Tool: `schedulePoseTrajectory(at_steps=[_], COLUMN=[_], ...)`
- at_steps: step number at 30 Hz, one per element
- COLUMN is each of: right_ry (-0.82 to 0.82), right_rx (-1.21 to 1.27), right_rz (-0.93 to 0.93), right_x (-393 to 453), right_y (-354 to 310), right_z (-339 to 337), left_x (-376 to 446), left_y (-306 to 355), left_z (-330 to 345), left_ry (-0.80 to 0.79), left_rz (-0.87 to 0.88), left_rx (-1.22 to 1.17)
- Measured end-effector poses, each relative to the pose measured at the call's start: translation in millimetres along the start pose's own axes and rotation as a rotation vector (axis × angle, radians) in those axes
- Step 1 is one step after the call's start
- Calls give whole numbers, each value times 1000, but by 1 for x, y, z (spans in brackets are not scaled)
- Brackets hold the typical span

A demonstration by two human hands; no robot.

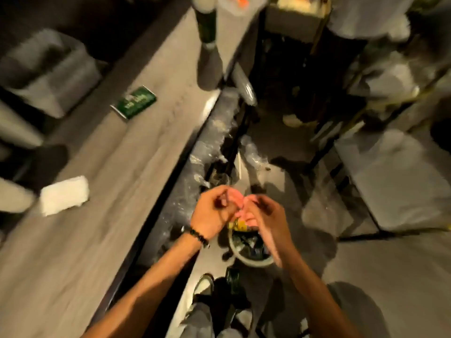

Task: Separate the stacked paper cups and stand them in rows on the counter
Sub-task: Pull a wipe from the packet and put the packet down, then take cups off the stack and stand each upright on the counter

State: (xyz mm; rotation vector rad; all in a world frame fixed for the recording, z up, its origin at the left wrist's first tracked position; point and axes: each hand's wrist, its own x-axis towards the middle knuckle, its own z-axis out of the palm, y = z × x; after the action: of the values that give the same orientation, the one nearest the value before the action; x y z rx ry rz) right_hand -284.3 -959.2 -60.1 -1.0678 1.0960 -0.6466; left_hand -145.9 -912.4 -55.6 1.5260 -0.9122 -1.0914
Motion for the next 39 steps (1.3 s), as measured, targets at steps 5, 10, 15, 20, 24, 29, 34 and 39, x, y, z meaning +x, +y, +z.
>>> schedulePoseTrajectory(at_steps=[5, 10, 15, 20, 24, 29, 34, 39], right_ry=[-338, -576, -792, -894, -943, -1010, -1101, -1148], right_rx=[-60, -96, -198, -333, -410, -473, -549, -607], right_rz=[-129, -100, -101, -20, 17, 24, 14, 11], right_x=[-56, -85, -111, -116, -119, -117, -104, -97], right_y=[-85, -130, -148, -116, -102, -99, -99, -98], right_z=[89, 205, 333, 408, 430, 444, 439, 433], left_x=[-90, -156, -210, -265, -292, -293, -274, -263], left_y=[95, 134, 126, 67, 27, 31, 40, 46], left_z=[-88, -186, -287, -341, -370, -387, -393, -399], left_ry=[259, 575, 913, 1111, 1189, 1368, 1480, 1541], left_rz=[76, 61, -43, -403, -686, -680, -360, -278], left_rx=[-28, -39, 12, -68, -199, -110, 10, 24])
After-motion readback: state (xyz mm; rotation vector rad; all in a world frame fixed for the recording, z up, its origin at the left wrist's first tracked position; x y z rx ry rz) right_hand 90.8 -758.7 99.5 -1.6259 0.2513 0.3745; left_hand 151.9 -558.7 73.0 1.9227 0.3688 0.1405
